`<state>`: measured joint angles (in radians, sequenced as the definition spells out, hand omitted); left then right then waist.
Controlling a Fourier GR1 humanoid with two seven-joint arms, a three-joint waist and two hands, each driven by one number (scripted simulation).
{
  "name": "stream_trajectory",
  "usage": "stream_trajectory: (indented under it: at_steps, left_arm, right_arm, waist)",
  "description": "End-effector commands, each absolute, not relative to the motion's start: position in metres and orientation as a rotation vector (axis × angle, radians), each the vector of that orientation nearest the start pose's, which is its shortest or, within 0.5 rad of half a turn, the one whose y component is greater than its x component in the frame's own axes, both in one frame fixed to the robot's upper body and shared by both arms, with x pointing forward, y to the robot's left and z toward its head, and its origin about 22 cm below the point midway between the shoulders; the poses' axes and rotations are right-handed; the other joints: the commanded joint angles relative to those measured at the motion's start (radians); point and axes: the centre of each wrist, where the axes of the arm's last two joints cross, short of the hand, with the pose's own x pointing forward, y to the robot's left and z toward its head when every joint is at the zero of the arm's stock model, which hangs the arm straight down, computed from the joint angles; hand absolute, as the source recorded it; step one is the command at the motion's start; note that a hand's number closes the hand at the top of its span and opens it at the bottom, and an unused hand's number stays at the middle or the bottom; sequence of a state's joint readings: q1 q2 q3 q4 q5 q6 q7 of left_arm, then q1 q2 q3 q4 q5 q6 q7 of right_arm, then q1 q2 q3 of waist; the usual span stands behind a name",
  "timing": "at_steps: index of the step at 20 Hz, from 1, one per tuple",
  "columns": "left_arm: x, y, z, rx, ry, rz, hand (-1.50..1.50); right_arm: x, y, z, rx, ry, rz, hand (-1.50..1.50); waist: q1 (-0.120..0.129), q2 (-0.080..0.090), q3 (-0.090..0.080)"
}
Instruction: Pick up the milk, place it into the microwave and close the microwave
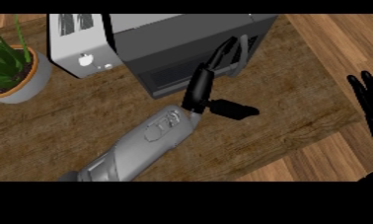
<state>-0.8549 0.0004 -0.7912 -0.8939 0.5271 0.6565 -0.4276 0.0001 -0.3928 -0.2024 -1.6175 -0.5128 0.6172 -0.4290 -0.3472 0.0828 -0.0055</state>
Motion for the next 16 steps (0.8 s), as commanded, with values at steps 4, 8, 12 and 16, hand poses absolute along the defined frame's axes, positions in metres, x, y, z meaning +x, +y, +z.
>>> stream_trajectory:
  at_steps: [4,8,12,16]
  left_arm:
    - [0.345,0.004,0.049,-0.104,-1.968,-0.287,-1.50]
    - [0.349,0.004,0.050,-0.093,-1.981,-0.276,-1.50]
    - [0.350,0.003,0.050,-0.099,-1.995,-0.284,-1.50]
    - [0.352,0.004,0.051,-0.100,-2.000,-0.253,-1.50]
  right_arm:
    - [0.247,-0.357,0.078,0.584,-2.137,0.265,-1.50]
    - [0.248,-0.363,0.082,0.594,-2.125,0.268,-1.50]
    - [0.251,-0.362,0.087,0.598,-2.122,0.280,-1.50]
    - [0.255,-0.368,0.094,0.590,-2.138,0.272,-1.50]
  waist:
    - [-0.026,0.014,0.001]
    - [-0.039,0.014,0.002]
    - [-0.049,0.018,0.002]
    - [-0.054,0.022,0.002]
